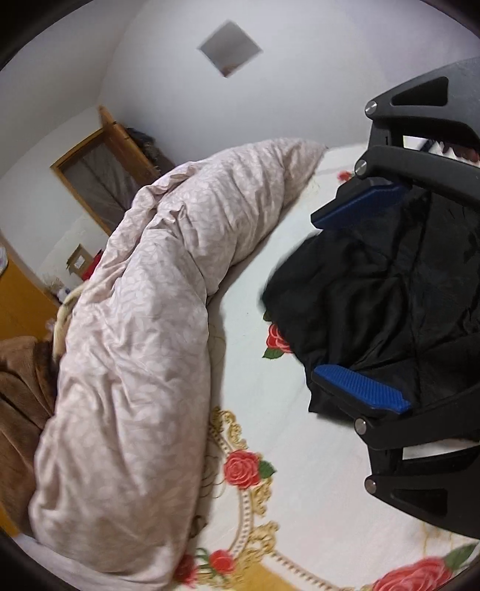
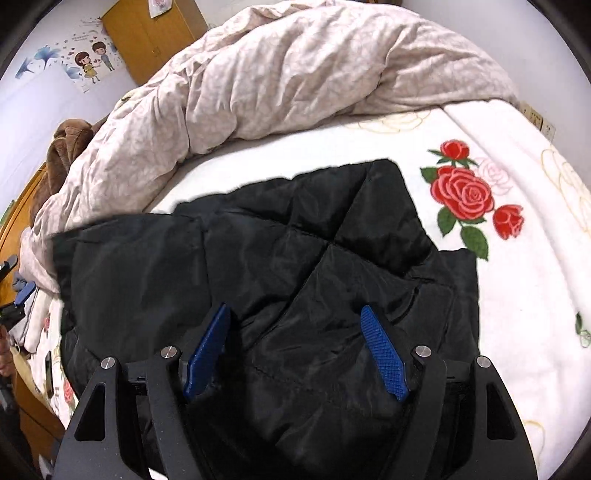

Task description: Fold large clothes

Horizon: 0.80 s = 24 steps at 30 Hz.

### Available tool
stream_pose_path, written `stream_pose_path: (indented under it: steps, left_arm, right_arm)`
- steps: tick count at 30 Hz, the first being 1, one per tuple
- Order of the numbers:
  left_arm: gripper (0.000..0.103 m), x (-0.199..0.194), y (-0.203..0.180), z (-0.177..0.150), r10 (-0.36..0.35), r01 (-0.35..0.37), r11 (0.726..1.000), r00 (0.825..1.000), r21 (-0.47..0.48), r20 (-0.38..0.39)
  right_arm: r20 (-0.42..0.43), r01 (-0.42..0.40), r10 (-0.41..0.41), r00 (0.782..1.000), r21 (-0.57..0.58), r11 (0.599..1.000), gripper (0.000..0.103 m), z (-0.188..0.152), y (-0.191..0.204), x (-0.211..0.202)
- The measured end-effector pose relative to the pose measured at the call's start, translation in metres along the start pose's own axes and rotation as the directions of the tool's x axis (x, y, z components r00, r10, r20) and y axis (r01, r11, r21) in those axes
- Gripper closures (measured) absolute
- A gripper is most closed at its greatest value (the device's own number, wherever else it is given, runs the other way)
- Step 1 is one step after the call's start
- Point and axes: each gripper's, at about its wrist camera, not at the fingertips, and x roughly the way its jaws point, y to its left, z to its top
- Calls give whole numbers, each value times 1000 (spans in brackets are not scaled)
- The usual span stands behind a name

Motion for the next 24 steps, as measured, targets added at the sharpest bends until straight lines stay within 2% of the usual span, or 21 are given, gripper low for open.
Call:
stream_pose_path:
  steps: [4,7,10,14,16,18,20,24]
  left_arm:
    - [25,17,-13,-15,27,-21,993,998,115,-50]
    - [25,39,-19,-26,35,-19,987,994,158,-103]
    - [25,59,-34,-38,13,20,979,987,204,-159]
    - [25,90,-65,-58,13,60,942,976,331,-216]
    - [25,111,-73,-64,66,25,915,975,402,-212]
    - [25,136,-72,-66,150,-49,893,969,446,-194]
    - [25,156,-66,-68,210,-115,868,966,483,-148]
    - [25,177,-52,-67,256,-186,867,962,463,-92]
  right_arm:
    - [52,2,-1,999,-12,1000,29,-2,3,-14]
    - [78,28,-27,997,-9,1000,29,1,-2,-17]
    - [87,11,-10,996,-15,1000,29,5,-1,-20]
    - [80,-29,39,996,-121,992,29,5,23,-19]
    - [56,-31,41,998,-162,986,29,4,34,-8]
    - [13,40,-38,999,-165,985,29,7,34,17]
    - [-3,79,-80,997,-140,987,29,15,23,41]
    - [-11,99,-100,995,-111,989,28,27,12,69]
